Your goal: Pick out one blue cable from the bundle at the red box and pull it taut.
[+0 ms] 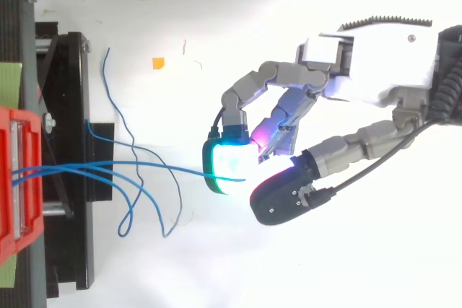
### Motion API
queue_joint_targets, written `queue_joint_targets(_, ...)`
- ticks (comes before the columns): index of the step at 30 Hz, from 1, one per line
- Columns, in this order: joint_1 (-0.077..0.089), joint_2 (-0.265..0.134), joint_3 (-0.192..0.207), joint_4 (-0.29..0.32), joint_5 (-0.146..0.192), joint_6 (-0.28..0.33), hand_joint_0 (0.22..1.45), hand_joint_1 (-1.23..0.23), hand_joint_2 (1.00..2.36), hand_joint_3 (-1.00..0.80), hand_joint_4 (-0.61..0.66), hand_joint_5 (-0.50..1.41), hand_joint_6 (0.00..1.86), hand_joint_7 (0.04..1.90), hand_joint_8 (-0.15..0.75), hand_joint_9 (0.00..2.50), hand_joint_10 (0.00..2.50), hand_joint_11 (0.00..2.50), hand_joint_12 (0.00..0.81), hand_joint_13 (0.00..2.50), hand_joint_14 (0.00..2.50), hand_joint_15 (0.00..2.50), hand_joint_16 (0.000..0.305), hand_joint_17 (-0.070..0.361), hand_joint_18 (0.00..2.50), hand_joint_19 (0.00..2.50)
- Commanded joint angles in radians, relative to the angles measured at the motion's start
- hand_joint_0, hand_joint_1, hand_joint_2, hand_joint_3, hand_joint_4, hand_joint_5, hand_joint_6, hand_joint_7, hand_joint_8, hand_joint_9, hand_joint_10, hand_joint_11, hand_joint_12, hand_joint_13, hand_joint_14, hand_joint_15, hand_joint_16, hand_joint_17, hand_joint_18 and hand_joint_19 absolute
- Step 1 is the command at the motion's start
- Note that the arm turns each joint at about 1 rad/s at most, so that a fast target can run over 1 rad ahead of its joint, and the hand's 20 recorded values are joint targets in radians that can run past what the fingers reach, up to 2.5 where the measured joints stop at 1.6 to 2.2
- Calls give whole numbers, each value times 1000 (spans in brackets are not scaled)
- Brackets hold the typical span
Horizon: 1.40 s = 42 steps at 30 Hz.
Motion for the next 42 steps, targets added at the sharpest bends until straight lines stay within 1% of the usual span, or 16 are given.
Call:
queue_joint_targets(1,1,0,1,1,0,-2,557,-662,1154,-97,-71,-60,882,1158,334,998,8,296,465,944,13,397,69,156,977,559)
queue_joint_targets(24,1,0,0,1,0,-2,561,-670,1151,-103,-79,-62,882,1162,331,995,8,295,464,967,14,397,69,156,996,554)
queue_joint_targets(29,1,0,1,1,2,-2,568,-678,1119,-91,-87,-63,882,1155,327,981,10,295,464,962,13,401,69,155,994,562)
queue_joint_targets(38,-1,0,0,1,0,-2,570,-688,1117,-86,-97,-62,883,1145,327,979,8,302,462,961,13,408,69,154,1002,559)
queue_joint_targets(42,1,0,0,1,0,-2,580,-703,1087,-76,-96,-64,883,1135,329,965,8,292,461,962,15,408,68,154,1002,555)
